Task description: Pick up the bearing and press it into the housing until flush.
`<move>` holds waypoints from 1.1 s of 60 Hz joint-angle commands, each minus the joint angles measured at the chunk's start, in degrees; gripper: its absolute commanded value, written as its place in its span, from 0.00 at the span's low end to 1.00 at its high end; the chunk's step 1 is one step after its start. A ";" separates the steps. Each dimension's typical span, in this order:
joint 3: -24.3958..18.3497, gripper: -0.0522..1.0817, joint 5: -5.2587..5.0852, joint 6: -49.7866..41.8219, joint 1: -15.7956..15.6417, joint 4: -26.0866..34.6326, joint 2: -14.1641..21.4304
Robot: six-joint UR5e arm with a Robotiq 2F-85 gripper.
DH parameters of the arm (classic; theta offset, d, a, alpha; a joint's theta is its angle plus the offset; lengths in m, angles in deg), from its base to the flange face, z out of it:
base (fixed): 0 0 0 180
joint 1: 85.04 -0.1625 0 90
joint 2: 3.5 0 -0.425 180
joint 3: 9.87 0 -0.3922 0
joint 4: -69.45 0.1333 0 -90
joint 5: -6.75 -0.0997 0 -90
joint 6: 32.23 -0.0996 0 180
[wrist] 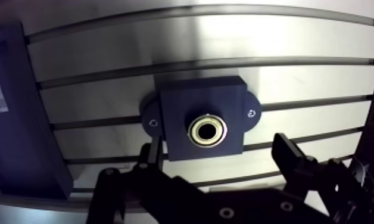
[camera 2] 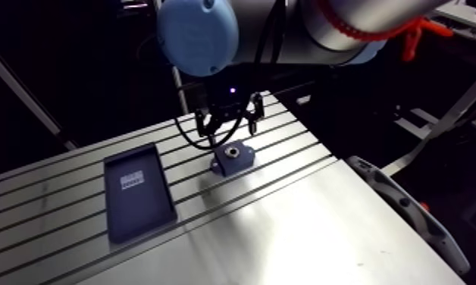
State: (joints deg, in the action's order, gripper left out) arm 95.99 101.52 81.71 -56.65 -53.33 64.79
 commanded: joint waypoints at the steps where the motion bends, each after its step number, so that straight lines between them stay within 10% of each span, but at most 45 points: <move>1: -0.66 0.11 -0.16 -0.22 -0.08 2.01 2.17; 6: -0.87 0.32 -0.16 -0.60 -0.08 4.08 3.30; 9: -0.87 0.72 0.01 -0.60 -0.08 4.33 3.71; 15: -0.78 0.98 -0.46 0.19 0.15 4.09 3.39; 66: -0.25 1.00 -0.42 -0.51 0.44 1.26 0.04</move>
State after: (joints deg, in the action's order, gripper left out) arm 95.67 101.11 81.23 -56.20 -51.61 65.42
